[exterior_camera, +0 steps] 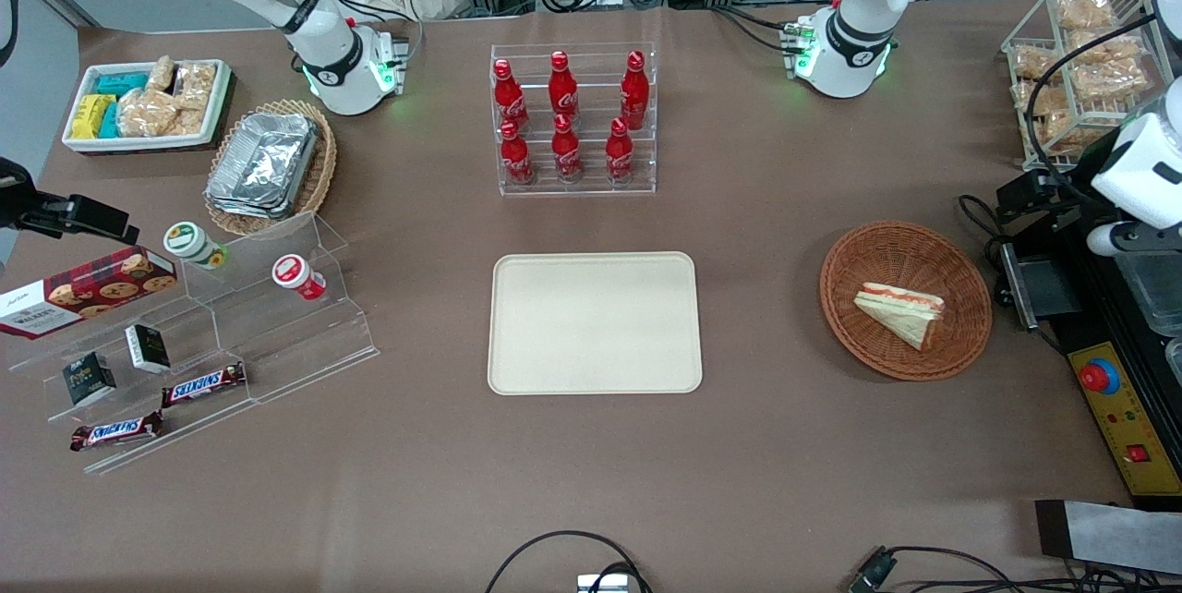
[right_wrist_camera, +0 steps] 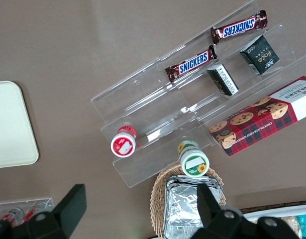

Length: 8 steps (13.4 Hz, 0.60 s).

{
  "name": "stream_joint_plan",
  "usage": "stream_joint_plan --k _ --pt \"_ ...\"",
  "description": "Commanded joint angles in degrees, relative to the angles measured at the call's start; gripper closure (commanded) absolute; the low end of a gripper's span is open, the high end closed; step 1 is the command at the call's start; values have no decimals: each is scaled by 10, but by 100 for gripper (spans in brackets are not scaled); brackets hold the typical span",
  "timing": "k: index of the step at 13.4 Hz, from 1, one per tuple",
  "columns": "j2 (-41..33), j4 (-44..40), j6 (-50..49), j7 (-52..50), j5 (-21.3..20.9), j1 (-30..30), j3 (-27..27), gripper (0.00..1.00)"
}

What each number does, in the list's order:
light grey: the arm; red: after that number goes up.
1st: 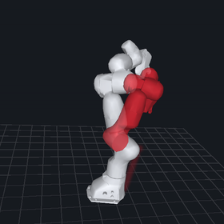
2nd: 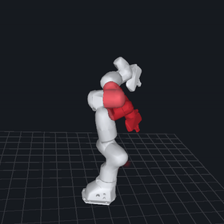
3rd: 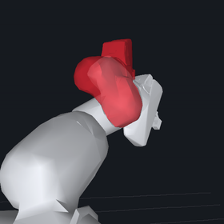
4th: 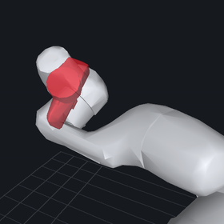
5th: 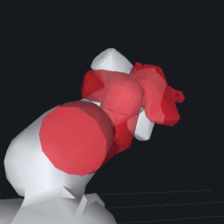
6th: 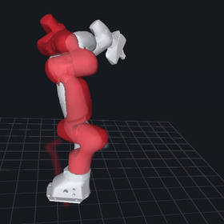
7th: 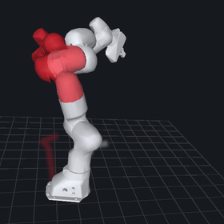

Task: Place sandwich from basket to tray
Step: 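Move the left gripper over the wrapped sandwich in the wicker basket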

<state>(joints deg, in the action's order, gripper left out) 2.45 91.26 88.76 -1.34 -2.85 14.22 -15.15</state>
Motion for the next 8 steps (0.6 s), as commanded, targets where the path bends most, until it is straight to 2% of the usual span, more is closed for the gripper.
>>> stream_joint_plan --k 1,5,8 --pt "18 -24 -18 -9 -8 4 -1 0" --pt "48 -26 -13 -23 -8 10 0 0" --pt "53 30 61 -179 -9 22 0 0"
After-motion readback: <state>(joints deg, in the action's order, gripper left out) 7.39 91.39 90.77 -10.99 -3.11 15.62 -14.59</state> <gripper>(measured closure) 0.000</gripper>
